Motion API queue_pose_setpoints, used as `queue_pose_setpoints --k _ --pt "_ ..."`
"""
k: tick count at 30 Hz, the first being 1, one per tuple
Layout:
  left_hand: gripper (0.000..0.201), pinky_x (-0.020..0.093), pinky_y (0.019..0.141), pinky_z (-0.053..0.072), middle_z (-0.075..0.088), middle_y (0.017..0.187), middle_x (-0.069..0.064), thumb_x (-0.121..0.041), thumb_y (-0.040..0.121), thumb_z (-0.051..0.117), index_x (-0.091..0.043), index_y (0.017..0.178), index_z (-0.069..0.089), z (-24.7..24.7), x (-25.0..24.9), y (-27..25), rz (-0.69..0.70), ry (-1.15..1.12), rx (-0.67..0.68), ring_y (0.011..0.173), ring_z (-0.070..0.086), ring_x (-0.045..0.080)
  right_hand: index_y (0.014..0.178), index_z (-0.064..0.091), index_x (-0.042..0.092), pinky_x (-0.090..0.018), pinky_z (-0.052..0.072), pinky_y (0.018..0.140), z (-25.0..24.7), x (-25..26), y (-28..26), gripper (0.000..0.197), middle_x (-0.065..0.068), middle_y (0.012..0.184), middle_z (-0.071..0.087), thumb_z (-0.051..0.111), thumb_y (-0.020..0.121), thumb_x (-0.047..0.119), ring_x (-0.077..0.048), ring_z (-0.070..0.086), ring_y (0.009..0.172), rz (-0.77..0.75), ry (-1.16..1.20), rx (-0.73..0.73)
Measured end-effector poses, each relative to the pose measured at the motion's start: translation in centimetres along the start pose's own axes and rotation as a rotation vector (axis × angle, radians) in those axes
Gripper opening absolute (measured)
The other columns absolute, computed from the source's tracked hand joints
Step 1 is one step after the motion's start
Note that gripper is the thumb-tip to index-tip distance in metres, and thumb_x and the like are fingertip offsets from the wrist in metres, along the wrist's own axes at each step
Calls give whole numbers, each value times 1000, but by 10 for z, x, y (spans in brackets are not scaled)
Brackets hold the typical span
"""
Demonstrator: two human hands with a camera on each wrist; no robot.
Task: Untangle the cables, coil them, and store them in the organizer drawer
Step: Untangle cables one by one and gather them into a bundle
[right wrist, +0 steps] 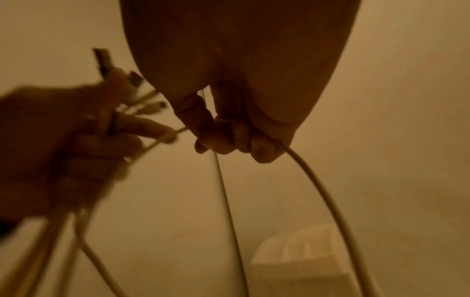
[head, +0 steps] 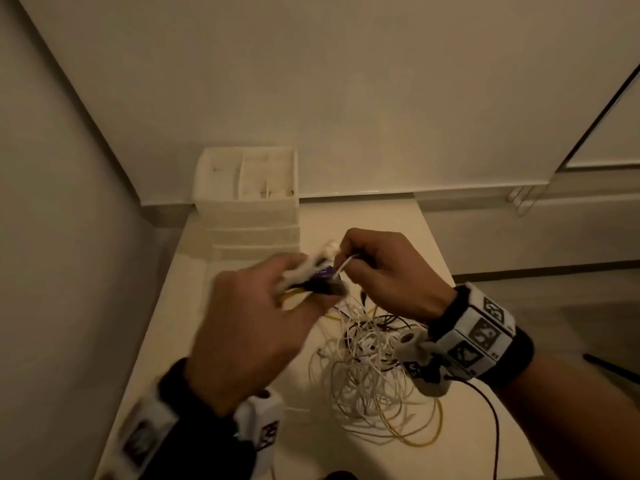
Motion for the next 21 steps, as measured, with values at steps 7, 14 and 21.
queue_pose_setpoints --k 7,14,21 --pt "13 32 50 44 65 60 0 -24 83 64 -15 78 72 13 15 18 75 23 -238 55 56 18 103 60 7 -29 54 68 -7 -31 -17 10 -4 77 67 53 96 10 -10 64 69 -37 286 110" --pt "19 22 56 40 56 60 -8 -29 90 62 -13 82 69 -22 10 32 98 92 -488 56 52 10 88 53 17 -26 44 67 70 -135 -39 9 2 81 66 50 97 20 -12 59 72 -23 -120 236" --pt "40 33 59 39 49 66 -10 -71 79 53 -31 84 56 -63 19 20 -185 -54 -517 60 45 6 90 62 9 -31 50 65 35 -172 -28 10 -3 79 66 57 92 1 -20 63 70 128 -57 -166"
Point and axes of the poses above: each hand's wrist, its own y-axis towards the middle knuckle, its own z-axis out of the palm, x = y × z, the point moved 2 cm from there along y, towards the middle knuckle
